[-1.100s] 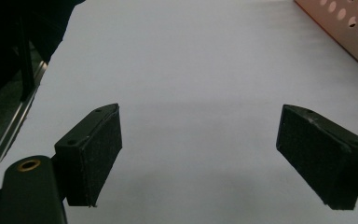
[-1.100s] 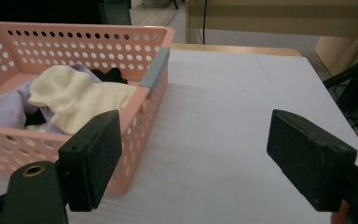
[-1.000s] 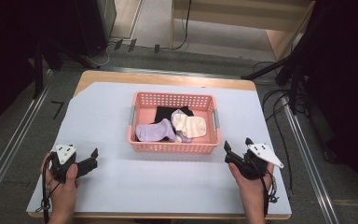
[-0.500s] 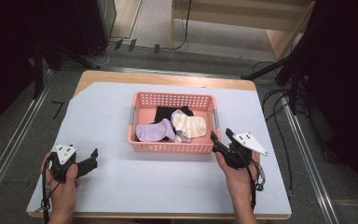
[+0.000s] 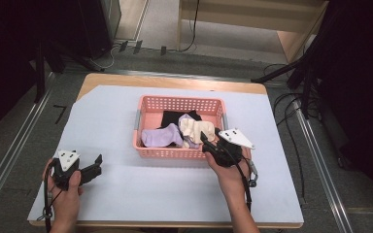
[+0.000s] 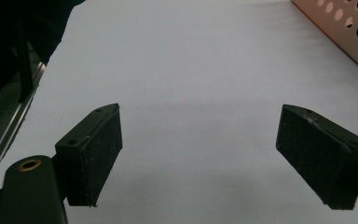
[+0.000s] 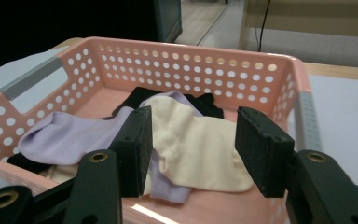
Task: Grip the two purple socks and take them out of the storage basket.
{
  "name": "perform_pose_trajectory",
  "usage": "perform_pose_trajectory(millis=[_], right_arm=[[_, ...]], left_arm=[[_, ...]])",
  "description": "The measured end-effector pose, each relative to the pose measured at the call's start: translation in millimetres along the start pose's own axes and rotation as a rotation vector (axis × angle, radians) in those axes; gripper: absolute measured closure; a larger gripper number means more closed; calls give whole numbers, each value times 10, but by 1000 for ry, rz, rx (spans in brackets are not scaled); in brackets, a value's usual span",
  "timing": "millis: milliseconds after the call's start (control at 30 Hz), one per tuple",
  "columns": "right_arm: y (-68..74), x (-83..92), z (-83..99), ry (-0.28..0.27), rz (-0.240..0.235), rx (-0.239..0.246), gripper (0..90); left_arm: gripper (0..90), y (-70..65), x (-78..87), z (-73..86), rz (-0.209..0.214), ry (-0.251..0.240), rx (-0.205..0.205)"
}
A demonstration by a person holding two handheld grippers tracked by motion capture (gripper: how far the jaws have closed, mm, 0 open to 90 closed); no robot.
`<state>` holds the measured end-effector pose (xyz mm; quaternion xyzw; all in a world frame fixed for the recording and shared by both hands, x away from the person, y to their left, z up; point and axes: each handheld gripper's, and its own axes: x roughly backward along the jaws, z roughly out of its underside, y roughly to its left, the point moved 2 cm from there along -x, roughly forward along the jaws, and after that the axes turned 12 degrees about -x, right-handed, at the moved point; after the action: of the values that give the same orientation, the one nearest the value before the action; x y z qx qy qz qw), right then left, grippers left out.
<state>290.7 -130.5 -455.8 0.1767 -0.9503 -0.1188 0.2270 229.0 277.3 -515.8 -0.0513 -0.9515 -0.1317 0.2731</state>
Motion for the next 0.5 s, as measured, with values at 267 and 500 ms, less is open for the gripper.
perform_pose_trajectory(millis=[267,500], right_arm=[[202,-219,8,45,-20,-2,473],[385,-404,51,89,-47,0,524]], left_arm=[[153,-1,-1,0,2,0,0],[153,-10,-2,-3,2,1,-5]])
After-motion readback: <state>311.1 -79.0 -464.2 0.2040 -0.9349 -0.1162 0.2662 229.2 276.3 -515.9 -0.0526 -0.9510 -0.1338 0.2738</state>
